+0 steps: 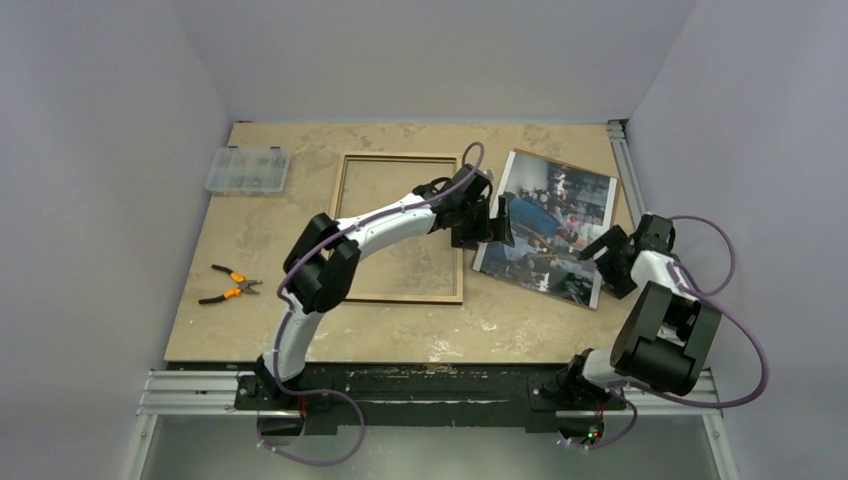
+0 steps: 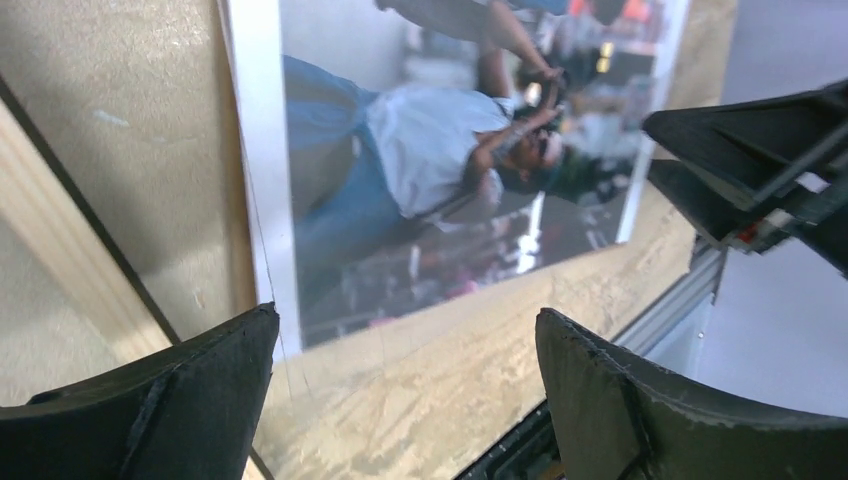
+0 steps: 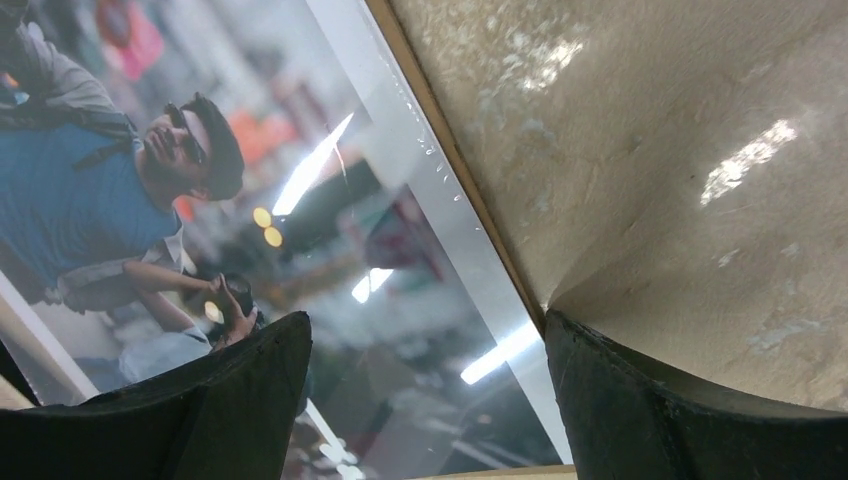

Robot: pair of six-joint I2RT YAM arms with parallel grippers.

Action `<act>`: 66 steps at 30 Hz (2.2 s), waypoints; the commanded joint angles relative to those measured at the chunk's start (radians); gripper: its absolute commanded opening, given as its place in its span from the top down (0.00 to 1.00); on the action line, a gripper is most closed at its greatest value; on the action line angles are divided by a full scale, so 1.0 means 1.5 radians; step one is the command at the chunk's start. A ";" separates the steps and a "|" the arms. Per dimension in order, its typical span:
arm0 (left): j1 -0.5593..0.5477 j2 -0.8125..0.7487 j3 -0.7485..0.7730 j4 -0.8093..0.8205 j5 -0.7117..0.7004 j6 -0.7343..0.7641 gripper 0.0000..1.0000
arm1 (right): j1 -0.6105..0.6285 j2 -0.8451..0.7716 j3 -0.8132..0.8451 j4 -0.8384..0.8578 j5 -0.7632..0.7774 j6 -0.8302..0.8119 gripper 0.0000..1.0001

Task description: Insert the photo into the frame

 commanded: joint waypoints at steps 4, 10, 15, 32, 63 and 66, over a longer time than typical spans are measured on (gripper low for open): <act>-0.006 -0.136 -0.044 0.044 0.009 -0.006 0.05 | 0.014 -0.035 -0.026 -0.052 -0.098 -0.007 0.16; -0.006 -0.220 -0.109 0.039 -0.013 -0.004 0.09 | 0.039 -0.079 -0.044 -0.071 -0.136 -0.013 0.16; -0.007 -0.301 -0.198 0.058 -0.035 -0.021 0.15 | 0.057 -0.139 -0.072 -0.088 -0.158 -0.027 0.16; -0.007 -0.423 -0.384 0.112 -0.139 -0.045 0.27 | 0.101 -0.170 -0.071 -0.097 -0.209 -0.045 0.18; 0.072 -0.380 -0.500 0.117 -0.168 -0.082 0.22 | 0.178 -0.201 -0.110 -0.118 -0.183 -0.005 0.12; 0.084 -0.342 -0.506 0.180 -0.102 -0.092 0.22 | 0.177 -0.186 -0.113 -0.105 -0.185 -0.005 0.12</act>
